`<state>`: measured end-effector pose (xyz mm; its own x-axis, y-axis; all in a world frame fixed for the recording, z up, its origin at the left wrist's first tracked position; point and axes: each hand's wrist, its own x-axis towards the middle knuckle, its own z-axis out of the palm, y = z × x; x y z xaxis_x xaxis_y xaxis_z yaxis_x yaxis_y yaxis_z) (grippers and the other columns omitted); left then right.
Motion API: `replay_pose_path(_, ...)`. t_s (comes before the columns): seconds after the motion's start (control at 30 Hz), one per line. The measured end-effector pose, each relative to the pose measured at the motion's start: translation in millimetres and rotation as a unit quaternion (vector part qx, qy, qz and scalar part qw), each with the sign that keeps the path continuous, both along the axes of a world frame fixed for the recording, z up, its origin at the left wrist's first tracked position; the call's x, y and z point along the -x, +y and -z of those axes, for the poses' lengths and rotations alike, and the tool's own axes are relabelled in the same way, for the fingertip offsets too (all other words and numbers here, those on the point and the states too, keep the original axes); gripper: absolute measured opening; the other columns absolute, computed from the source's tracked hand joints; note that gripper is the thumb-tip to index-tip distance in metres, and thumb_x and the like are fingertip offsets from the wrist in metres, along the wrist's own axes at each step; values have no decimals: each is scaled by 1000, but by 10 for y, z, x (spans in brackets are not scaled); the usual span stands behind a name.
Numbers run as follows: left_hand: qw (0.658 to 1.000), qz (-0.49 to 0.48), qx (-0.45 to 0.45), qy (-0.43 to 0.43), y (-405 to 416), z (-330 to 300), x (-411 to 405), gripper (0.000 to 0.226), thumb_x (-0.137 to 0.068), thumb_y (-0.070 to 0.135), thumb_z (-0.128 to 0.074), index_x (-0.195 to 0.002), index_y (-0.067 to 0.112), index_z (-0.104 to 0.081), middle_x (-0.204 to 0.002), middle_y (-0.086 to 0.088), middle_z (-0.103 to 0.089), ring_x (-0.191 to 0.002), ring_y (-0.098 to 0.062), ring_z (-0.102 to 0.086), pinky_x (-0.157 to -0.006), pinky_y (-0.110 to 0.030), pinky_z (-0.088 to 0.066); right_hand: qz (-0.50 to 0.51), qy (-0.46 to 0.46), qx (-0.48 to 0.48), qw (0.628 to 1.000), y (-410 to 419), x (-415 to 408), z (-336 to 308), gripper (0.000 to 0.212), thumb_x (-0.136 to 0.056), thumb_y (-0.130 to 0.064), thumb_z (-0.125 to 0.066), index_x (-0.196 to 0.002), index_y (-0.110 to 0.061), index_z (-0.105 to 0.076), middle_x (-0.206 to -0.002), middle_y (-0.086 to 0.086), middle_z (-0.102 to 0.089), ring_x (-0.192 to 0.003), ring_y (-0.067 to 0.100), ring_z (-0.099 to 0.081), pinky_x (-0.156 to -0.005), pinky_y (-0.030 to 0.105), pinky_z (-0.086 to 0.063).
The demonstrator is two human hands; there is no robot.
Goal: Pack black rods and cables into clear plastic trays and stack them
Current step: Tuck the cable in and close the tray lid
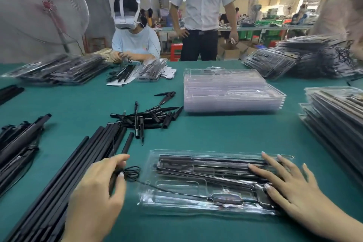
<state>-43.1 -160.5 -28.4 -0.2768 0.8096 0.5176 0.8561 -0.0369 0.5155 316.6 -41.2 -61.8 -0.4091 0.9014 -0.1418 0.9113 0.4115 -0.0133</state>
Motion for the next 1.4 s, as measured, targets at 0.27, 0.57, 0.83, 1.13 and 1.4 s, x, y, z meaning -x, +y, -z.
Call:
replay_pose_path(0.27,956,101,241,132,-19,424,499,71,-72,87,-1,-122,58,-42,-129,45,-33,-131,24,-6,-115,-36,15,16,-13,8,1000,-9,39,6,76,-47,-74,44,-121,-74,25,-140,-33,37,-136,-2,21,-115,49,5)
replay_pose_path(0.57,982,68,149,92,-66,389,485,46,-79,71,-27,-101,51,-62,-115,36,-55,-120,25,-31,-116,-46,-16,23,-27,19,999,-16,66,-14,79,-45,-73,46,-122,-71,27,-139,-32,39,-133,-4,23,-115,49,6)
replay_pose_path(0.83,977,130,125,116,319,108,-50,53,-90,58,-15,-139,47,-30,-150,30,-17,-139,12,-1,-116,-27,4,33,-48,20,998,-43,115,-69,86,-36,-69,52,-119,-70,31,-136,-27,46,-135,-1,25,-115,48,6)
replay_pose_path(1.13,930,166,258,201,714,512,-180,54,-79,77,3,-131,70,14,-146,35,30,-132,6,36,-112,-40,26,22,-52,15,998,-8,93,-42,85,-37,-71,50,-120,-70,30,-138,-26,45,-133,-1,28,-115,50,8)
replay_pose_path(1.4,918,163,281,230,709,487,-210,56,-80,75,9,-133,64,22,-146,26,35,-135,0,36,-108,-44,29,-23,-39,27,999,75,48,-32,87,-45,-74,46,-129,-60,31,-142,-7,47,-130,14,44,-109,39,27)
